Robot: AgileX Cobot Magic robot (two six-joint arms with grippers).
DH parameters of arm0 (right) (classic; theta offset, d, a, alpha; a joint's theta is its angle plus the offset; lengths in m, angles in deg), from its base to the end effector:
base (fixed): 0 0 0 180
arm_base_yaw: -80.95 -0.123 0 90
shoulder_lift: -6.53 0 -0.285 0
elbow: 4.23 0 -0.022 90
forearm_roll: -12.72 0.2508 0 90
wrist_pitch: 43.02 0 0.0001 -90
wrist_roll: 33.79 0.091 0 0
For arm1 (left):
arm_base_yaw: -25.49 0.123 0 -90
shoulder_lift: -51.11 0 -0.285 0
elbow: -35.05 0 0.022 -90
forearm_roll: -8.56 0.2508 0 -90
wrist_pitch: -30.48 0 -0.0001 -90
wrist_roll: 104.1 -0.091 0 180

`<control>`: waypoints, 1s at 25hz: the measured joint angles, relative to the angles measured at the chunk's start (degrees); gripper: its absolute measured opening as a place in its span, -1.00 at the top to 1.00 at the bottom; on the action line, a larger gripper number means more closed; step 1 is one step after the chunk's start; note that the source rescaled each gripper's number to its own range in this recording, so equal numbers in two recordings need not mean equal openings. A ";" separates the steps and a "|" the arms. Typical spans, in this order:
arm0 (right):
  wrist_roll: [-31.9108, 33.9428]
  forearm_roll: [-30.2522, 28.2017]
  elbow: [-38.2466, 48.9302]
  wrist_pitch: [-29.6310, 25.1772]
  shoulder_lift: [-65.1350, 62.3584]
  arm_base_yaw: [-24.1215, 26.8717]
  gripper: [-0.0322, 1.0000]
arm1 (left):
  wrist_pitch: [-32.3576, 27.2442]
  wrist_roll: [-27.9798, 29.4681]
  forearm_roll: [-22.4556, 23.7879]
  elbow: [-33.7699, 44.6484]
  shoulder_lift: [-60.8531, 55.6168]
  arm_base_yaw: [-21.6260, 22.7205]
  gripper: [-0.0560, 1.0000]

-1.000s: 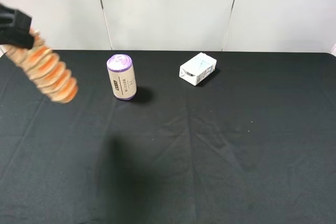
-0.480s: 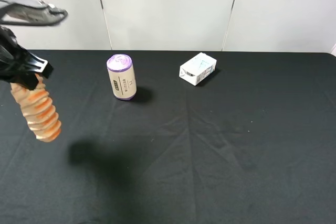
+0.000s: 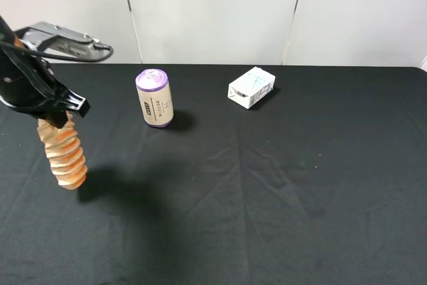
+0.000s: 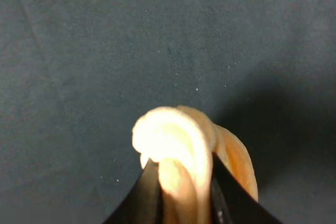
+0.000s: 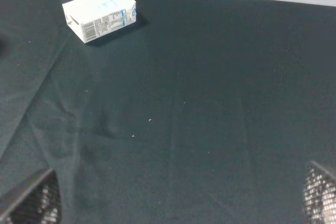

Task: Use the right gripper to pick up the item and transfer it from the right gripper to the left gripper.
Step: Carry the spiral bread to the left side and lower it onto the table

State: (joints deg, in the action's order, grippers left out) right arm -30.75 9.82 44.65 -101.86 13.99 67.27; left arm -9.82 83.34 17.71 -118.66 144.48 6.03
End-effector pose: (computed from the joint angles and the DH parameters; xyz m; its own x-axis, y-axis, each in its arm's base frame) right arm -0.0027 -0.0047 0.2786 -0.4181 -0.0742 -0.9054 -0.1870 0.9823 0.0059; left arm 0.2643 -0.0835 0.2176 -0.8860 0.3050 -0.3493 0.2908 0.9522 0.0937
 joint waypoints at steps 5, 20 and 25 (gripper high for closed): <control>0.00 0.00 0.00 0.00 0.00 0.00 -1.00 | 2.98 -0.05 1.39 -0.20 3.86 0.00 0.89; 0.11 0.00 0.00 0.00 0.00 0.00 -1.00 | 3.82 -0.04 1.51 -0.36 4.26 0.00 -0.87; 0.11 0.00 0.00 0.00 0.00 0.00 -1.00 | 3.64 -0.04 1.51 -0.37 4.26 0.00 -0.99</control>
State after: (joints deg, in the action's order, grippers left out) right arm -30.65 9.82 44.65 -101.86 13.99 67.27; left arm -6.18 83.29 19.22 -119.03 148.74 6.03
